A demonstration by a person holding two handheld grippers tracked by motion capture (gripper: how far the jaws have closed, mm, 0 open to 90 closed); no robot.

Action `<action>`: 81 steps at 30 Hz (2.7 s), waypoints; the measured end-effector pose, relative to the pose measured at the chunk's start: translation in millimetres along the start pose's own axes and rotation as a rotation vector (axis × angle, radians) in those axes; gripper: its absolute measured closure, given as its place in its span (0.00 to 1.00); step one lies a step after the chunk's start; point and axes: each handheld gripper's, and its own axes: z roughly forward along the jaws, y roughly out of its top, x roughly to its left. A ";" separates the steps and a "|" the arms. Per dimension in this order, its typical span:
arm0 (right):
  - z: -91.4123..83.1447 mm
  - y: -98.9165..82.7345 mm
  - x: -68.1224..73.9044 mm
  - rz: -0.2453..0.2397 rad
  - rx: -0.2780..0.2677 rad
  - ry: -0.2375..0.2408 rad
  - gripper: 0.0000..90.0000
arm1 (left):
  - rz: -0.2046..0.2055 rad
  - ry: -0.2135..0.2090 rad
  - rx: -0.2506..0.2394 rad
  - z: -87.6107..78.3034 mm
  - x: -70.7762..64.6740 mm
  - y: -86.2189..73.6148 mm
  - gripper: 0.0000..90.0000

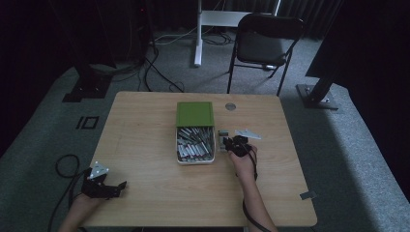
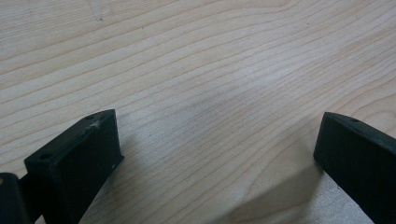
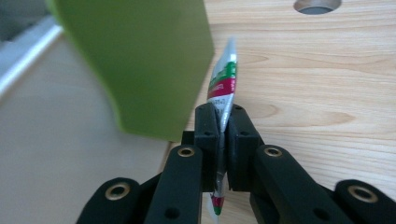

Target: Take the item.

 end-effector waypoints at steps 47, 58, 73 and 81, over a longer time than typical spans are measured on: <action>-22.1 -10.4 -69.8 -0.051 0.101 -0.194 0.22 | 0.000 0.000 0.000 0.0 0.0 0.0 0.02; -46.1 -23.7 -86.8 -0.043 0.093 -0.246 0.21 | 0.000 0.000 0.000 0.0 0.0 0.0 0.02; -71.9 -45.0 -100.7 -0.021 0.096 -0.300 0.21 | 0.001 0.000 0.001 -0.1 0.0 0.0 0.02; -83.8 -51.6 -99.9 -0.017 0.088 -0.323 0.19 | 0.002 0.000 0.000 0.0 0.1 0.0 0.02</action>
